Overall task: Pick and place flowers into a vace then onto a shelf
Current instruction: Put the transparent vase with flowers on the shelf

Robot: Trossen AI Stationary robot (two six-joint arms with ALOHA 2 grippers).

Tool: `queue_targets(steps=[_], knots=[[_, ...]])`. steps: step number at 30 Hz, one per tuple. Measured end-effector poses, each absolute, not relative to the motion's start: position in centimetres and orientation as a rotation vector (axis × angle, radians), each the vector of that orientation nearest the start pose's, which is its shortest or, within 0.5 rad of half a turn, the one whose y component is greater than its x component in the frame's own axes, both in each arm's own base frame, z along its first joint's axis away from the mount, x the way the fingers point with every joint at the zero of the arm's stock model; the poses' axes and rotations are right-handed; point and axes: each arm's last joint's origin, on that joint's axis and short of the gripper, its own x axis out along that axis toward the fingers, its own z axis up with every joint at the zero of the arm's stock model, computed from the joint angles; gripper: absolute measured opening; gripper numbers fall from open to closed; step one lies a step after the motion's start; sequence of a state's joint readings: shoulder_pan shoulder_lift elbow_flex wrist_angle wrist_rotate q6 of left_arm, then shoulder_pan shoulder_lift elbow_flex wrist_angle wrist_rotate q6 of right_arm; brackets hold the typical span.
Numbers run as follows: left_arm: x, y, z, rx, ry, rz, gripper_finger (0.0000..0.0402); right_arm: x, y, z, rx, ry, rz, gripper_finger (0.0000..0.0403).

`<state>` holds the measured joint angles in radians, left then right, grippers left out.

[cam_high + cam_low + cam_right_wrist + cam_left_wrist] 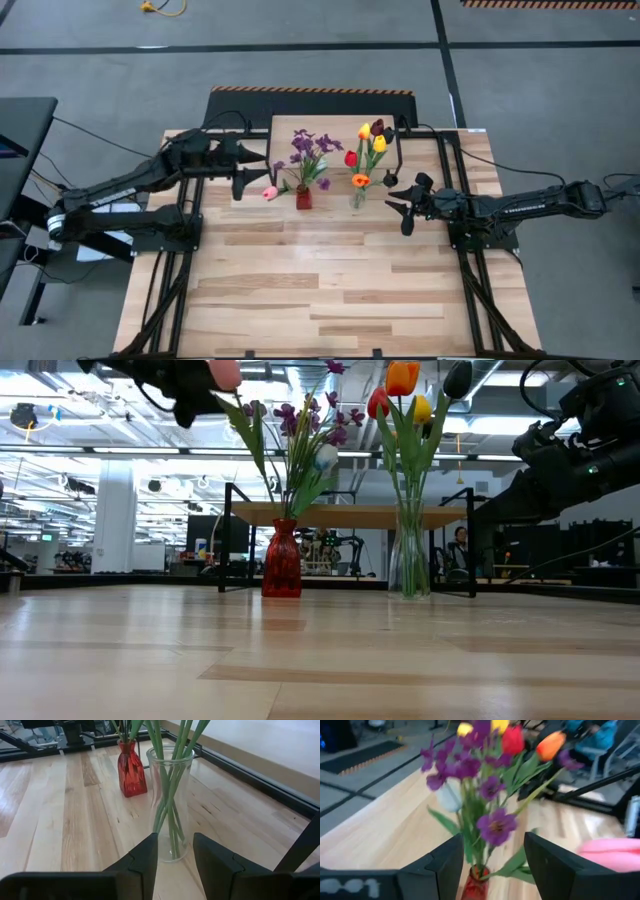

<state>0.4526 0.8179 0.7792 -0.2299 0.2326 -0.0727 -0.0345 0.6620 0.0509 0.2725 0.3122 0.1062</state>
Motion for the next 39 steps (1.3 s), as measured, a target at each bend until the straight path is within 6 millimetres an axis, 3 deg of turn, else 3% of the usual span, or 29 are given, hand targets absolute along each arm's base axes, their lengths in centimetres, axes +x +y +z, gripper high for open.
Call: queue_targets(steps=[10,20,24,39], knots=[[13.7,4.5,34.3,-0.16,0.109,0.055,0.0197,13.7,-1.3,14.3,0.058,0.311,-0.362,0.0137],[13.4,3.1,34.6,-0.144,0.089,-0.034,0.0197,13.8,-1.3,14.7,0.049,0.269,-0.358,0.0253],[13.5,2.8,34.4,-0.123,0.111,-0.05,0.0197,13.9,-1.5,15.3,0.023,0.215,-0.362,0.028],[13.5,2.8,34.2,-0.095,0.131,-0.052,0.0197,14.6,-1.4,15.3,0.121,0.165,-0.409,0.0286]])
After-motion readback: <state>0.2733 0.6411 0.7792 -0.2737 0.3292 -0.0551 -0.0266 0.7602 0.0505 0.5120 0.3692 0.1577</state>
